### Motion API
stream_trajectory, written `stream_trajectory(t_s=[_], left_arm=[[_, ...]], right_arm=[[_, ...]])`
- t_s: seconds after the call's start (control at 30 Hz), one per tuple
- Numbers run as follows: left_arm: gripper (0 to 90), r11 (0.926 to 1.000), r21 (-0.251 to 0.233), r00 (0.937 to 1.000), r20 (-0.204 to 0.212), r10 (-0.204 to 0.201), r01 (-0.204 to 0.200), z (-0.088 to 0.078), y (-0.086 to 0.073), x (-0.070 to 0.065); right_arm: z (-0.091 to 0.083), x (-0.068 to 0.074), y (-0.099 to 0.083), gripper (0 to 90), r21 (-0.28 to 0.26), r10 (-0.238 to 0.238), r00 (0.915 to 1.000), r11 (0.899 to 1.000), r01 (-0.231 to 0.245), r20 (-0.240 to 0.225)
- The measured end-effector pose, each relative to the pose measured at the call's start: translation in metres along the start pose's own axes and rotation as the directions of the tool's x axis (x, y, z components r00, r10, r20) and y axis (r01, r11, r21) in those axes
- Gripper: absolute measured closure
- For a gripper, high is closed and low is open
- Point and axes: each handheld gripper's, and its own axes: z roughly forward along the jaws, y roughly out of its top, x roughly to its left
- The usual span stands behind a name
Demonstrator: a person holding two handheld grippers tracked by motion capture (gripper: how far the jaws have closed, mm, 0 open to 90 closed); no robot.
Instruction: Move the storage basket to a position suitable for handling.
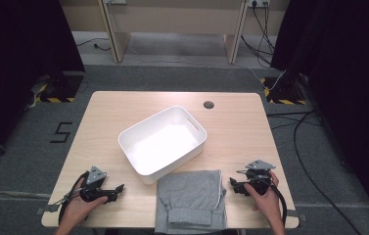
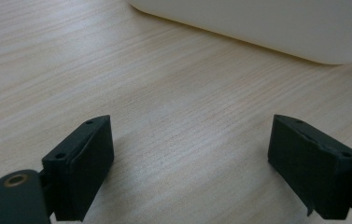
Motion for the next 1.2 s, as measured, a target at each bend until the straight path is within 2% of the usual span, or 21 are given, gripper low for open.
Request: stream_trajectory(t_s=[0.53, 0.57, 0.6, 0.63, 0.67, 0.73, 0.77, 0.8, 0.83, 0.87, 0.9, 0.93, 1.0, 1.2], left_arm=[[13.8, 1.0000, -0.001, 1.0000, 0.000, 0.001, -0.001, 0.000, 0.000, 0.000], [14.0, 1.0000, -0.001, 1.0000, 0.000, 0.000, 0.000, 0.000, 0.000, 0.000], [14.3, 1.0000, -0.003, 1.0000, 0.002, -0.003, 0.003, 0.000, 0.000, 0.000], [14.5, 1.0000, -0.004, 1.0000, 0.003, -0.005, 0.005, -0.001, 0.000, 0.000], [14.5, 1.0000, -0.004, 1.0000, 0.004, -0.005, 0.005, -0.001, 0.000, 0.000], [14.9, 0.9999, -0.005, 0.9999, 0.003, -0.013, 0.013, -0.001, -0.001, 0.000], [14.9, 0.9997, -0.007, 0.9998, 0.004, -0.022, 0.022, -0.002, -0.001, -0.001], [15.2, 0.9995, -0.007, 0.9995, 0.007, -0.030, 0.030, -0.002, -0.001, -0.001], [16.2, 0.9994, -0.006, 0.9994, 0.013, -0.033, 0.033, -0.003, 0.000, -0.001], [17.9, 0.9992, -0.007, 0.9990, 0.022, -0.038, 0.038, -0.004, 0.001, -0.002], [18.0, 0.9990, -0.011, 0.9986, 0.029, -0.043, 0.043, -0.005, 0.002, -0.002], [18.0, 0.9985, -0.020, 0.9981, 0.036, -0.050, 0.051, -0.007, 0.003, -0.003], [18.0, 0.9976, -0.041, 0.9977, 0.042, -0.054, 0.055, -0.011, 0.006, -0.005], [17.9, 0.9948, -0.092, 0.9975, 0.060, -0.038, 0.043, -0.021, 0.014, -0.017]], right_arm=[[0.000, 0.000, 0.000, 1.4, -0.005, -0.004, 1.0000, 1.000, 0.004, 0.008], [0.000, 0.000, 0.001, 3.1, -0.009, -0.012, 0.9999, 1.000, 0.012, 0.008], [-0.001, 0.000, 0.001, 10.2, -0.014, -0.016, 0.9999, 1.000, 0.016, 0.001], [-0.002, 0.000, 0.001, 19.1, -0.024, -0.021, 0.9998, 0.999, 0.021, -0.004], [-0.003, 0.001, 0.002, 24.1, -0.045, -0.022, 0.9997, 0.999, 0.022, -0.002], [-0.005, 0.000, 0.003, 11.3, -0.069, -0.017, 0.9998, 0.997, 0.016, -0.010], [-0.006, 0.000, 0.004, 13.1, -0.080, -0.011, 0.9999, 0.997, 0.010, -0.010], [-0.008, -0.001, 0.005, 19.9, -0.095, -0.009, 0.9998, 0.995, 0.007, -0.018], [-0.009, 0.000, 0.005, 20.9, -0.111, -0.002, 0.9997, 0.994, -0.001, -0.026], [-0.010, -0.001, 0.006, 14.8, -0.123, -0.002, 0.9994, 0.992, -0.003, -0.034], [-0.011, 0.000, 0.008, 14.2, -0.129, 0.006, 0.9995, 0.992, -0.010, -0.031], [-0.013, 0.000, 0.009, 18.3, -0.130, 0.005, 0.9997, 0.991, -0.009, -0.026], [-0.015, 0.001, 0.014, 15.6, -0.138, -0.004, 0.9996, 0.990, 0.000, -0.027], [-0.022, 0.009, 0.040, 17.6, -0.202, -0.039, 0.9990, 0.979, 0.034, -0.022]])
